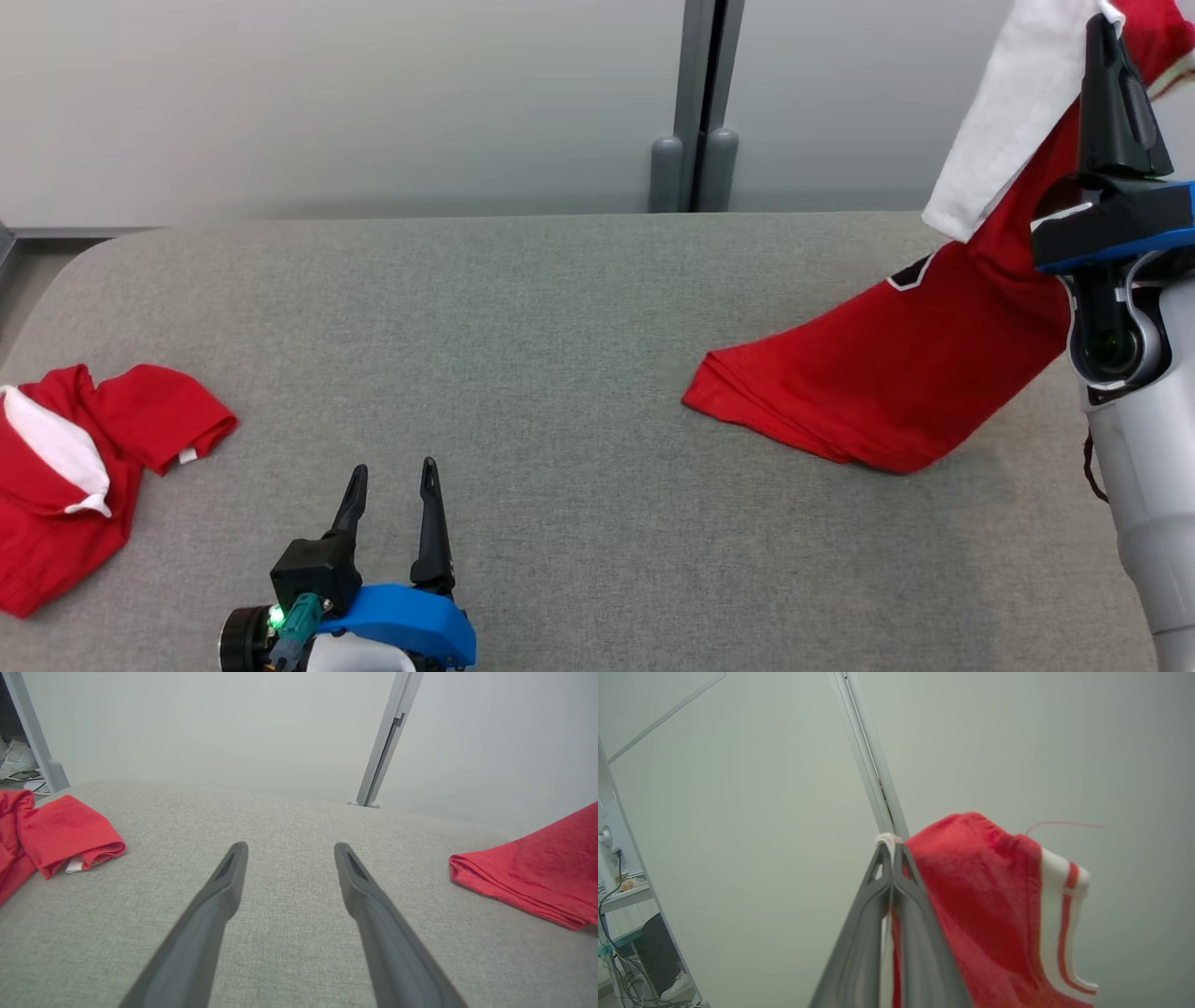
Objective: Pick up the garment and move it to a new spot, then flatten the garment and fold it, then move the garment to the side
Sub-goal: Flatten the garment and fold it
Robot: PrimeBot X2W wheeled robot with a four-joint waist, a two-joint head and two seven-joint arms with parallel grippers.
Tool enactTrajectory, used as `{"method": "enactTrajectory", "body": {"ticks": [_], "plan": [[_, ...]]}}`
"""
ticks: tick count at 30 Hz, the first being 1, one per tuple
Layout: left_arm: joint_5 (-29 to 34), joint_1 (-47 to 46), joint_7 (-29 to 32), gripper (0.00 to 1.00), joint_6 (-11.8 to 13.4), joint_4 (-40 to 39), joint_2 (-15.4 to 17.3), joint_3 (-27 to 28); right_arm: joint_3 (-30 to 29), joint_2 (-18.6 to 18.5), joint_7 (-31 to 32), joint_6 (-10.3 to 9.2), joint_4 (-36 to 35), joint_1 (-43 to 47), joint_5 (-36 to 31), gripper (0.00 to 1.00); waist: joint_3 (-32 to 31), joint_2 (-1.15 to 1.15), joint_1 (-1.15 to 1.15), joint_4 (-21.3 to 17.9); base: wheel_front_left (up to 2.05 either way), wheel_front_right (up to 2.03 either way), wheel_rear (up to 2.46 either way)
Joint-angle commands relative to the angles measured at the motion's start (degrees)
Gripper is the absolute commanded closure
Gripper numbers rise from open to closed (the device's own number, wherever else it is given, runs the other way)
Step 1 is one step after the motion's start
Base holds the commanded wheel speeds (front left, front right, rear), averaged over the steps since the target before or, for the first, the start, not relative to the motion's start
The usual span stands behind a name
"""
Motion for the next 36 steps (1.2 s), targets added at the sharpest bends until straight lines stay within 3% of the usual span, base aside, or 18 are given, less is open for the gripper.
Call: {"method": "enactTrajectory", "body": {"ticks": [1,9,17,21,25,34,35,36], "plan": [[-0.25,0.59,-0.01,0.0,0.09,0.08,0.03,0.17,0.09,-0.34,-0.29,0.03,0.33,-0.51,-0.09,1.0,-1.43,0.0,0.01,-1.61,0.0,0.0,0.0],[-0.06,-0.02,-0.01,0.0,-0.67,0.46,0.04,-0.75,3.39,2.92,-0.28,0.03,-1.59,-2.48,-0.7,1.0,-0.59,0.0,0.01,-0.62,0.0,0.0,0.0],[-1.06,-1.31,-0.01,0.0,-0.37,1.11,0.02,-3.3,7.42,9.08,-0.28,0.03,-8.85,-10.15,-0.91,1.0,0.63,0.0,0.01,5.23,0.0,0.0,0.0],[-1.23,-1.03,-0.01,0.0,-0.03,0.95,0.01,-3.12,3.36,10.16,-0.26,0.02,-10.44,-10.86,-2.98,1.0,0.9,0.0,0.01,6.85,0.0,0.0,0.0],[-1.32,-1.01,-0.01,0.0,0.44,0.2,0.01,-2.47,-1.02,9.02,-0.25,0.01,-9.37,-4.73,-6.02,1.0,2.0,0.0,0.01,6.78,0.0,0.0,0.0],[0.27,-4.08,-0.02,0.0,-0.4,0.37,0.01,-2.75,-16.32,6.43,-0.29,0.03,3.36,14.5,-15.05,1.0,7.26,0.0,0.01,3.0,0.0,0.0,0.0],[0.69,-4.31,-0.01,0.0,-0.46,0.53,0.01,-2.68,-17.79,6.79,-0.29,0.03,5.34,15.59,-16.31,0.9,7.47,0.0,0.01,2.41,0.0,0.0,0.0],[0.74,-4.6,-0.02,0.0,-0.61,0.65,0.01,-2.83,-19.04,6.83,-0.28,0.03,7.22,16.38,-17.81,0.15,7.61,0.0,0.01,1.97,0.0,0.0,0.0]]}}
